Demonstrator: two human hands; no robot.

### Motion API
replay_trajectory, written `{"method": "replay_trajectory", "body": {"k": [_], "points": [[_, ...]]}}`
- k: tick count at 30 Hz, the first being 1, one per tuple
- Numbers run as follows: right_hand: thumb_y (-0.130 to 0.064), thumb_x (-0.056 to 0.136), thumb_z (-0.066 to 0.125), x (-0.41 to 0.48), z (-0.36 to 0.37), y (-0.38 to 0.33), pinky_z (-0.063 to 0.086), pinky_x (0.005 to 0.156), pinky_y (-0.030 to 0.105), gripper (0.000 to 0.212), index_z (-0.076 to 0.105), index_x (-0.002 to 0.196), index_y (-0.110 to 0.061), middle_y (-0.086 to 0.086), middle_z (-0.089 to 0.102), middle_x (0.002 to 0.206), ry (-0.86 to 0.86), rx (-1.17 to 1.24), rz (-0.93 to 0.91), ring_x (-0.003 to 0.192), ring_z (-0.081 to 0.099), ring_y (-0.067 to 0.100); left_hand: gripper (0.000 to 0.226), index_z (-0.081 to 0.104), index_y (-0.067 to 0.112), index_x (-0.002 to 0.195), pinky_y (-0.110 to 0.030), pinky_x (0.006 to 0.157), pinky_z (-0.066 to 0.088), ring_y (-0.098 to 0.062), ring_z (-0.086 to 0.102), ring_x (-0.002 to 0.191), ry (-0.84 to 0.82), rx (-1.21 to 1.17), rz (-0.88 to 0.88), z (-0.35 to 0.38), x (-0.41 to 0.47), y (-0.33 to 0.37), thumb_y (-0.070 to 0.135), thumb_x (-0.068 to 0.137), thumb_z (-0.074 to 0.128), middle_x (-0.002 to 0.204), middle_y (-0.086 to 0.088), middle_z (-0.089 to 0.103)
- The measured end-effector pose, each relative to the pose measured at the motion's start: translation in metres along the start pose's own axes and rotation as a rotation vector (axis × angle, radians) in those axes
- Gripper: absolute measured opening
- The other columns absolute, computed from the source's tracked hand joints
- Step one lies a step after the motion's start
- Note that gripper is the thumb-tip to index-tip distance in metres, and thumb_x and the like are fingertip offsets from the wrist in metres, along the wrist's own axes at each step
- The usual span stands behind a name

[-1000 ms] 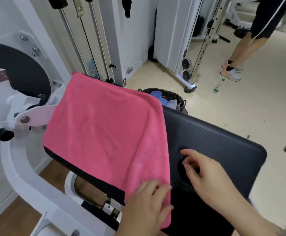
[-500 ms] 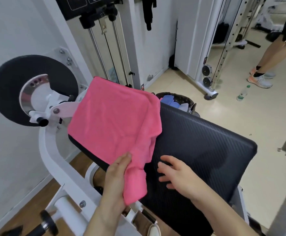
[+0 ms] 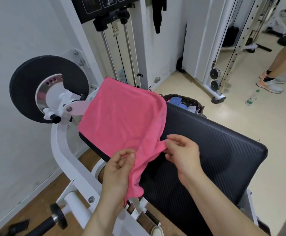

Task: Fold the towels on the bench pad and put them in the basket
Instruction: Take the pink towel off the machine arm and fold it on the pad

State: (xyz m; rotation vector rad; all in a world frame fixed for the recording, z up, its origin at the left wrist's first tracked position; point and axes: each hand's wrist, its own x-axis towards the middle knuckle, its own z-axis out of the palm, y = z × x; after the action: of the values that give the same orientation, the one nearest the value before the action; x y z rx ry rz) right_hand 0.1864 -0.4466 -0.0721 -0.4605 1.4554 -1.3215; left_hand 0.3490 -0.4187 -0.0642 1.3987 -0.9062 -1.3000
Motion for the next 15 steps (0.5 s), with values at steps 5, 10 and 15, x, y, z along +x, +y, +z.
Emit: {"method": "replay_trajectory", "body": {"k": [5, 10, 15], "points": [[0.007, 0.08, 0.063, 0.005, -0.017, -0.046, 0.055, 0.068, 0.032, 0.026, 0.069, 0.09, -0.016, 0.004, 0.065, 0.08, 0.086, 0.074, -0.334, 0.072, 0.061, 0.016, 0.053, 0.061, 0.047, 0.104, -0.011, 0.066, 0.045, 0.001, 0.054, 0.069, -0.27, 0.5, 0.122, 0.006, -0.007, 0.009, 0.023, 0.064, 0.087, 0.086, 0.021, 0.06], [0.012, 0.073, 0.05, 0.017, -0.056, -0.086, 0.049, 0.064, 0.029, 0.044, 0.074, 0.09, -0.021, 0.005, 0.072, 0.095, 0.078, -0.084, -0.474, 0.078, 0.06, 0.015, 0.07, 0.033, 0.044, 0.134, 0.003, 0.079, 0.029, 0.017, 0.036, 0.099, -0.495, 1.043, 0.505, 0.024, -0.021, 0.004, 0.011, 0.079, 0.06, 0.113, 0.033, 0.037], [0.006, 0.072, 0.048, 0.026, -0.105, -0.089, 0.046, 0.066, 0.027, 0.049, 0.074, 0.094, -0.028, -0.003, 0.07, 0.094, 0.144, -0.334, -0.39, 0.07, 0.057, 0.01, 0.037, 0.041, 0.041, 0.098, -0.022, 0.064, 0.042, -0.004, 0.051, 0.074, -0.531, 1.09, 0.415, 0.029, -0.022, 0.002, 0.017, 0.071, 0.049, 0.077, 0.017, 0.053]]}}
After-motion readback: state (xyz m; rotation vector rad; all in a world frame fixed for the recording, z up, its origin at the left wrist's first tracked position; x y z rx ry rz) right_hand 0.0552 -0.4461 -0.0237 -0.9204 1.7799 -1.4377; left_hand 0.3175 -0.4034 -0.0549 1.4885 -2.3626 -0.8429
